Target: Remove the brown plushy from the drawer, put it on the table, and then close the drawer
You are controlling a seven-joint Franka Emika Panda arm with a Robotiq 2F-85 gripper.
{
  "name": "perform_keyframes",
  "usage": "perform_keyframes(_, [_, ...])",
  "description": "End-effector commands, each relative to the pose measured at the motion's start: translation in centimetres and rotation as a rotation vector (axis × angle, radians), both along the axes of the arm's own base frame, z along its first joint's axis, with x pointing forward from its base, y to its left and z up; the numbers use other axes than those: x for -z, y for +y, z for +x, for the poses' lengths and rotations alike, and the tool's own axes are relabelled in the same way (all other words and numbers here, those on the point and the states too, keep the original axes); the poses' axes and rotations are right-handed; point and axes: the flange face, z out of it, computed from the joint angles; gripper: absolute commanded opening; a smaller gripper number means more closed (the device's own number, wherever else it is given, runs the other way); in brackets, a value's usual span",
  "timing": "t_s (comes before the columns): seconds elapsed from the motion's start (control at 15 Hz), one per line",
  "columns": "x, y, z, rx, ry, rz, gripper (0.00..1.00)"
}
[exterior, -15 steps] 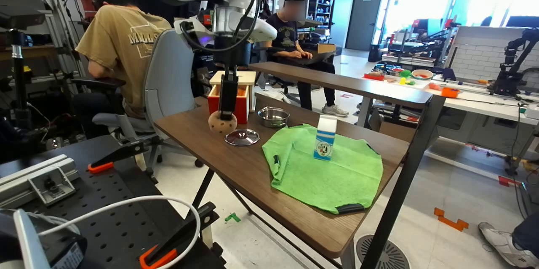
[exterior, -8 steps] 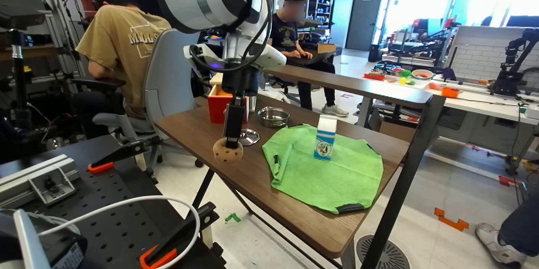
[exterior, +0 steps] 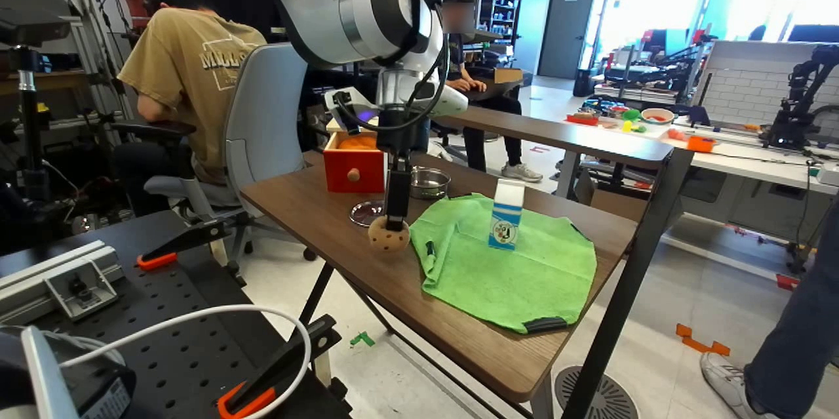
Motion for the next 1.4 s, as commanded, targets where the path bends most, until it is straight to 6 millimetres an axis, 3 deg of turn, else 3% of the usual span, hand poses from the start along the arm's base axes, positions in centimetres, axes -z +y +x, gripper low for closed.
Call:
perform_keyframes(0.0, [-0.6, 0.3, 2.2, 0.035, -0.044, 0.037, 0.38])
perform_keyframes(0.33, [-4.2, 1.8, 4.2, 0.201, -0.130, 0.195, 0.76])
perform_keyframes(0.53, [-6.6, 3.3, 4.1, 0.247, -0.133, 0.291, 0.97])
perform_keyframes(0.93, [-8.8, 7.1, 0.1, -0.069, 0.004, 0.395, 1.00])
perform_keyframes(1.13, [-8.9, 7.8, -1.4, -0.222, 0.064, 0.426, 1.00])
perform_keyframes(1.33, [-8.5, 8.0, -1.7, -0.384, 0.089, 0.439, 1.00])
